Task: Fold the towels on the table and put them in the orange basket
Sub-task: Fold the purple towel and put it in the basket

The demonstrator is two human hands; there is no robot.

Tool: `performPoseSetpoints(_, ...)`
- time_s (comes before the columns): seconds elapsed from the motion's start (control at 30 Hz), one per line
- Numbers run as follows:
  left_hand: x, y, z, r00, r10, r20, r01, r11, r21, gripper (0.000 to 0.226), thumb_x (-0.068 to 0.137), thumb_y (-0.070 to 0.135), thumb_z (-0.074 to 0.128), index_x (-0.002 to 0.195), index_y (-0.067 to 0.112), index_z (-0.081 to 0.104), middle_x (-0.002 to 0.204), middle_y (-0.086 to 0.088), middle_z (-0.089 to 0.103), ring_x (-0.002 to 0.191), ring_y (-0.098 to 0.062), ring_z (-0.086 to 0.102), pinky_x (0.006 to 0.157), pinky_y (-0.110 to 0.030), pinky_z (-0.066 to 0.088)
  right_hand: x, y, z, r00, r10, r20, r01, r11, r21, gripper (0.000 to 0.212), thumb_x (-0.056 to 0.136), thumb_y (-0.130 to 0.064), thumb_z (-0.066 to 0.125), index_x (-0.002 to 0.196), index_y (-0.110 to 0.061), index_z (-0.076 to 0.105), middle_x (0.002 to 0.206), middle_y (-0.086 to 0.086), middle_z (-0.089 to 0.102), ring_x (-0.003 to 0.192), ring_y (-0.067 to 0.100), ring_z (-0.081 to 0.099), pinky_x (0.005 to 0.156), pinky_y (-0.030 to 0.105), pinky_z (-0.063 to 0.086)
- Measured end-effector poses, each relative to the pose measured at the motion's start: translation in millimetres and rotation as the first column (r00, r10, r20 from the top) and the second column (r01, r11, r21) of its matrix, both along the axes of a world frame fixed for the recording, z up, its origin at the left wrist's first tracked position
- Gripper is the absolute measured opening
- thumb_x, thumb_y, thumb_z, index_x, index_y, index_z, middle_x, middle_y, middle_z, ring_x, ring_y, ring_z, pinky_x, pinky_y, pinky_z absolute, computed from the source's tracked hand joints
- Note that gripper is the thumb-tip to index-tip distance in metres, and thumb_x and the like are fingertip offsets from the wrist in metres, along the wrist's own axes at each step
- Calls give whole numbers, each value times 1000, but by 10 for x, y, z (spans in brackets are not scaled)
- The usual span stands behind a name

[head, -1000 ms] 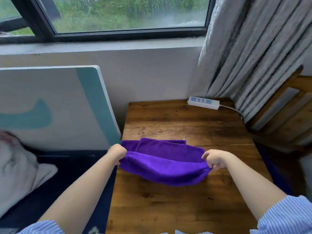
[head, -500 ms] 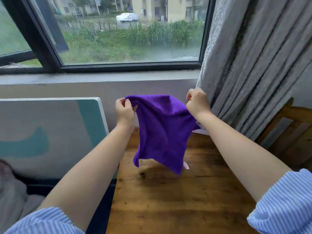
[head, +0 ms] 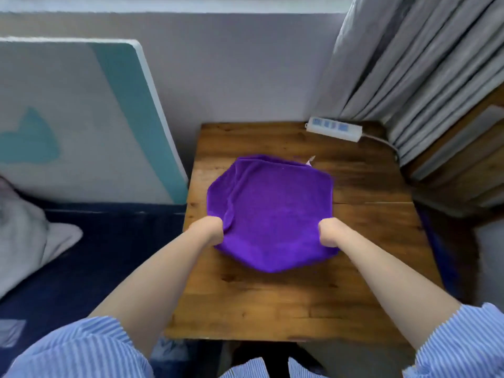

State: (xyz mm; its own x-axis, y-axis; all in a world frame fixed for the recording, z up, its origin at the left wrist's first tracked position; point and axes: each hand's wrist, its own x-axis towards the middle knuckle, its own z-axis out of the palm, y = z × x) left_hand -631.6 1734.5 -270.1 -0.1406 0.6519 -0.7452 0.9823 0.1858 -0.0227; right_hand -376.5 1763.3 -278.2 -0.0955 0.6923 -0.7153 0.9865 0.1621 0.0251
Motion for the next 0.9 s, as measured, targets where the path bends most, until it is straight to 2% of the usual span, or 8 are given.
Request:
performPoseSetpoints(0.1,77,-309,-285,985,-173,17,166,905,-392,38,95,20,43,126,0,51,133,-16,52,117,-30,53,100,-35,41,-11,-349,-235,985,79,155,-26,949,-315,37,96,-11,32,124,7,49,134,19,49,123,31,47,100,34,37)
performPoseSetpoints(0.17,104,-406,-366,969,-247,7,224,865,-448,43,96,26,40,125,-3,50,133,-20,51,123,-34,49,101,-38,40,-7,-425,-262,988,89,129,-40,940,-338,36,96,-11,32,120,10,50,134,19,50,122,31,48,99,32,37)
performPoseSetpoints(0.23,132,-393,-390,961,-276,2,258,898,-356,43,97,28,38,123,-3,52,131,-19,53,122,-34,49,100,-38,39,6,-396,-239,999,32,32,-22,967,-255,31,95,-9,31,111,10,51,133,18,51,121,29,48,94,29,38)
performPoseSetpoints(0.37,183,-172,-300,976,-218,25,219,973,-68,39,96,27,38,124,4,52,129,-13,54,119,-30,50,96,-35,41,15,-175,-264,994,8,-106,-17,996,-85,32,91,-9,38,116,-1,57,125,16,58,116,29,53,91,30,44)
performPoseSetpoints(0.57,300,248,-249,984,-179,-13,179,981,74,32,95,24,39,120,9,53,119,-8,58,109,-27,55,88,-35,47,-3,246,-309,967,-69,-247,87,994,64,23,89,-10,45,107,-7,60,110,12,62,95,23,57,75,27,44)
performPoseSetpoints(0.7,388,560,-269,982,-178,-69,186,974,133,30,94,20,38,116,11,55,116,-7,59,106,-27,56,84,-35,47,11,560,-357,961,-77,-265,116,984,138,23,90,-10,44,106,-9,60,107,10,64,95,23,59,77,27,47)
performPoseSetpoints(0.83,477,851,-349,978,-170,-118,189,966,178,27,93,17,40,114,11,57,111,-6,59,102,-25,57,78,-32,48,57,825,-480,957,-105,-271,169,959,226,28,91,-10,42,117,-10,54,120,10,58,109,25,54,88,34,48)
performPoseSetpoints(0.9,515,1005,-413,978,-164,-130,188,960,209,28,93,16,40,117,11,53,116,-8,56,107,-25,53,80,-34,46,85,919,-578,959,-114,-259,180,952,247,33,91,-10,42,124,-10,47,128,10,50,119,27,45,94,38,44)
